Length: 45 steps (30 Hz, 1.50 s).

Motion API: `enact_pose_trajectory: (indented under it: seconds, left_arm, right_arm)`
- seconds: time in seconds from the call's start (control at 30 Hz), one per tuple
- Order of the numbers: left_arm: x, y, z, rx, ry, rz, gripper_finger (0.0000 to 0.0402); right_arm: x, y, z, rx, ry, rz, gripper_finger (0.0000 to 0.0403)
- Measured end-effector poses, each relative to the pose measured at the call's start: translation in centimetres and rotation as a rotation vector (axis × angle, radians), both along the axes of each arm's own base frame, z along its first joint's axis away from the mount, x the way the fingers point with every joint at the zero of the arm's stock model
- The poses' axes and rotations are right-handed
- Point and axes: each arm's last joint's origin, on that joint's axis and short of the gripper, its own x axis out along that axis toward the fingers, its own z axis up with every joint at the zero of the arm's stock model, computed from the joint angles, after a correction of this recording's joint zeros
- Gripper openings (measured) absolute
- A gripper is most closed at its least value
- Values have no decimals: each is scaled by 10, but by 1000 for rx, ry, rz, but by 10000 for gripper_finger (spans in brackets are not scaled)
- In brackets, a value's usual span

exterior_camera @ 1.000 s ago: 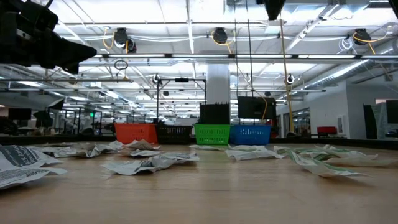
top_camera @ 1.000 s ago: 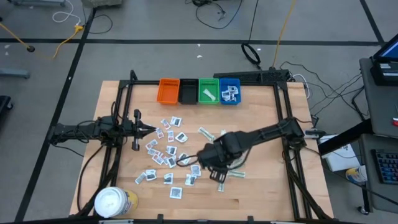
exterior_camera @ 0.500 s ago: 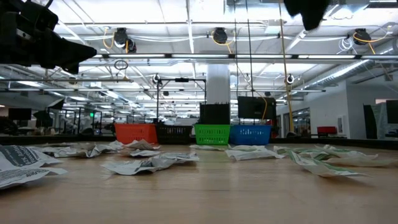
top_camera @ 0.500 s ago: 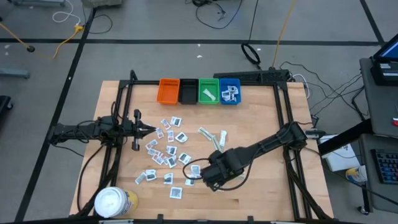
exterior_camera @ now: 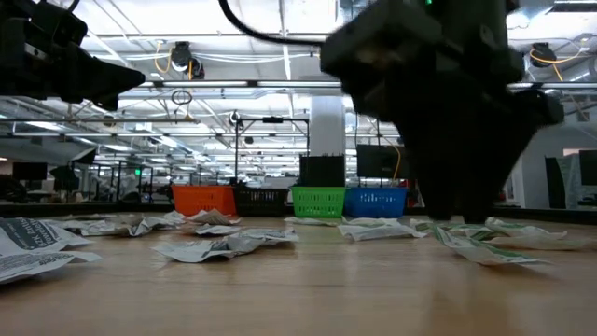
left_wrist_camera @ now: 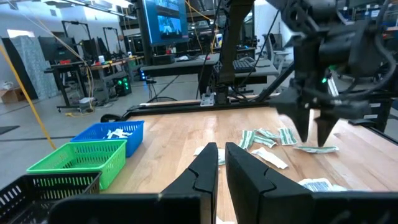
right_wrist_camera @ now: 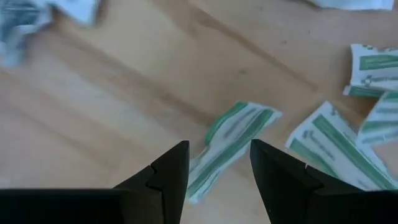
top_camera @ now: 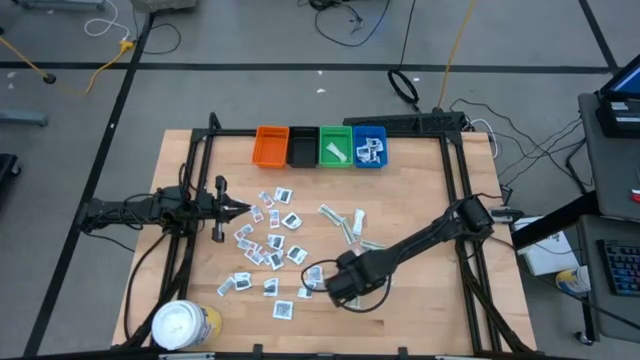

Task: Pick & Place First Aid Supplies
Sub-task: Put the green bandage into the green bin

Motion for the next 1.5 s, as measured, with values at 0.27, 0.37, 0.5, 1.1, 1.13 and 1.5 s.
enact_pose_trajectory:
  seconds: [0.27,0.37,0.5,1.1,1.13,1.5]
  left_arm:
    - [0,0,0,0,0,0,37]
    - [0,0,0,0,0,0,37]
    - [0,0,0,0,0,0,37]
    - [0,0,0,0,0,0,37]
    - [0,0,0,0,0,0,37]
    - [0,0,0,0,0,0,37]
  right_arm:
    - [-6,-9,-20,-7,21,-19,160]
    - [-6,-11,-20,-8,23,-7,131]
    - [-5,-13,-20,9,22,75,52]
    - [-6,-69,25,88,-90,725,1]
    - [-8,-75,30,83,-98,742,1]
    - [-35,-131,85,35,-166,902,1]
